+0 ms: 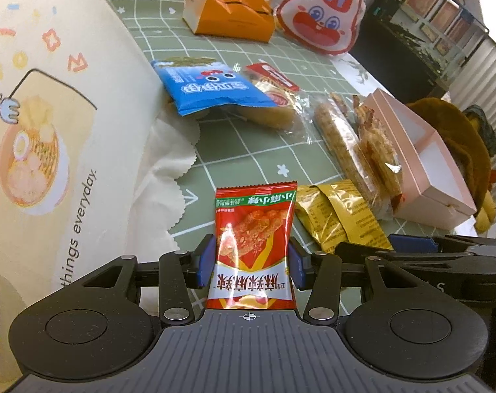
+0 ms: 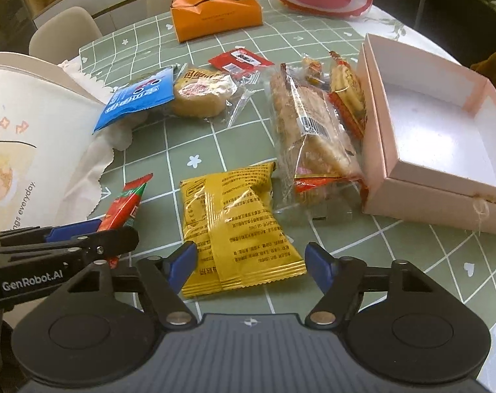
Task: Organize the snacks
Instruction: 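Grasp the yellow pillow packet with the right gripper while the left gripper holds the red packet, then carry both packets over the pink box and open both grippers to drop them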
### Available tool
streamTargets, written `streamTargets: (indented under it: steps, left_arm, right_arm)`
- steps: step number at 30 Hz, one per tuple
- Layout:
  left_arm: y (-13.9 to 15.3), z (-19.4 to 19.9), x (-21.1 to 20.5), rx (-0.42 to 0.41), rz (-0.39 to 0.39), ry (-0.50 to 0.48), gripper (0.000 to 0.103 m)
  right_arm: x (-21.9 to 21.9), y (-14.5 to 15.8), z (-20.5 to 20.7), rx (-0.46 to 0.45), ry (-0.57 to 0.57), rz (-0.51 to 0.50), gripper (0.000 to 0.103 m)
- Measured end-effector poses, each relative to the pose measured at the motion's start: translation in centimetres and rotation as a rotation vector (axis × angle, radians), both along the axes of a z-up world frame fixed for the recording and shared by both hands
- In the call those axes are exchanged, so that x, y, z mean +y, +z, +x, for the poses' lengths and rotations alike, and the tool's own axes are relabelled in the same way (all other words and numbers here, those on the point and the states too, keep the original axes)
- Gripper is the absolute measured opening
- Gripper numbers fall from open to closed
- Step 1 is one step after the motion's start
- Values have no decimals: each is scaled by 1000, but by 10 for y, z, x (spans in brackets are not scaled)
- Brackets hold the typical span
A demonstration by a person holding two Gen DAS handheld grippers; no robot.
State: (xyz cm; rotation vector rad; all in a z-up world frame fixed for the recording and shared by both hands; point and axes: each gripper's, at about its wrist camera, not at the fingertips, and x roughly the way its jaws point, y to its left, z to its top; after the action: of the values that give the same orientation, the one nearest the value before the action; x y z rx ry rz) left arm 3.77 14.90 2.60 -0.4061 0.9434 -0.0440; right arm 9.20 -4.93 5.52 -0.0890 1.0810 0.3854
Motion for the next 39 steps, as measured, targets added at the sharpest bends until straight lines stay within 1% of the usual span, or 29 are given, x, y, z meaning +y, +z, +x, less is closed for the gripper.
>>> streamTargets:
  steps: [3, 5, 7, 11, 16, 18, 19, 20, 22, 23, 26, 29, 34, 39]
  left_arm:
    - [-1, -1, 4, 0, -26, 2, 51]
    - [-1, -1, 5, 2, -34, 0, 51]
    - [-1, -1, 6, 3, -40, -2, 51]
    - [-1, -1, 6, 5, -39, -3, 51]
    - [-1, 0, 5, 4, -28, -7, 51]
    - [-1, 0, 4, 5, -26, -7, 51]
    - [-1, 0, 3, 5, -19, -7, 51]
    - [0, 0, 2, 6, -12, -7, 51]
    - [1, 0, -3, 8, 10, -14, 51]
    - [2, 1, -5, 11, 16, -20, 51]
    - [2, 0, -14, 19, 14, -56, 50]
    - [3, -1, -34, 16, 35, -116, 50]
    - [10, -4, -76, -12, 12, -237, 50]
    - [15, -3, -116, -19, -5, -351, 50]
  right_arm:
    - [4, 0, 0, -22, 18, -20, 80]
    - [9, 1, 0, -48, 35, -40, 84]
    - [12, 1, 1, -66, 49, -54, 85]
    - [22, -4, 7, -62, 88, -63, 86]
    - [34, -14, 11, -56, 124, -110, 86]
    - [34, -15, 10, -54, 120, -107, 84]
    - [33, -14, 10, -49, 125, -100, 76]
    - [32, -12, 9, -34, 129, -85, 72]
    - [25, -10, 6, -4, 106, -65, 71]
    - [18, -8, 4, 16, 89, -38, 69]
    - [-2, 0, -9, 47, 50, 23, 68]
    - [-26, 12, -24, 26, 27, 47, 67]
    - [-70, 29, -37, 18, -42, 85, 65]
    - [-115, 39, -48, 8, -137, 106, 61]
